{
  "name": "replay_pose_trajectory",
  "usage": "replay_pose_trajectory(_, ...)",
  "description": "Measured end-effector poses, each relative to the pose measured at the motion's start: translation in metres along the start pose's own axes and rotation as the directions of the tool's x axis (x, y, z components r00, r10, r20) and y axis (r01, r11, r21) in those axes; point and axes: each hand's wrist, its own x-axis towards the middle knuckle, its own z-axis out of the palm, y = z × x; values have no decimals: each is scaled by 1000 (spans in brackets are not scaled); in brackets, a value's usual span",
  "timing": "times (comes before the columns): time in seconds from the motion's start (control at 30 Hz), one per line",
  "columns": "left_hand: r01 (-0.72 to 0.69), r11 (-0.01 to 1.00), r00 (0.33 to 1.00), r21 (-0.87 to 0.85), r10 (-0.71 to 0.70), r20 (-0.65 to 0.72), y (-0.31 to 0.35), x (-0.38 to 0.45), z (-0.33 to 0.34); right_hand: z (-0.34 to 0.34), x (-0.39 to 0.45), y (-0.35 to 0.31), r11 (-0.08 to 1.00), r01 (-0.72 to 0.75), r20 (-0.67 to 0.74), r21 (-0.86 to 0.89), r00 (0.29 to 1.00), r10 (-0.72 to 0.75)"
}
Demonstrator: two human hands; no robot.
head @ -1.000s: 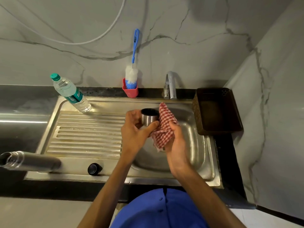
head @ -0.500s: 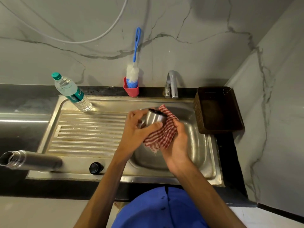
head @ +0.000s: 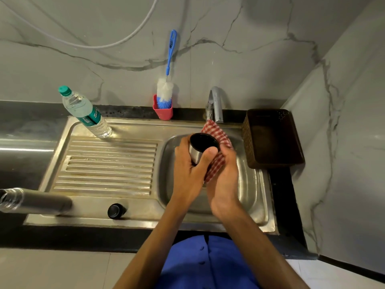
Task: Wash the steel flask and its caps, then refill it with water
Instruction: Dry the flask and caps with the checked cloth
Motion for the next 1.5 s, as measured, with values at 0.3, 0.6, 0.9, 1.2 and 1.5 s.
replay_pose_trajectory(0.3,121,992,989,-22,-122,-78,-9,28,-6,-8,17,-13,994,-100,4,37,995,100)
replay_pose_trajectory(0.6,-77,928,994,364,44,98,-10,-2,4,0,14,-12,998,-59,-75,1,995,59)
replay_pose_trajectory(0.9,63,997,942,53,-77,327,-2,-4,-10,-11,24,-23,982,-115,-38,153,992,122)
replay_pose_trajectory(1.2,146,937,982,317,-175,66,-18,26,-26,-3,14,-19,974,-116,-9,193,993,120)
replay_pose_trajectory(1.5,42,962,970,269,-104,221,23,6,-13,-8,15,-20,1000,-16,-11,-2,1000,16)
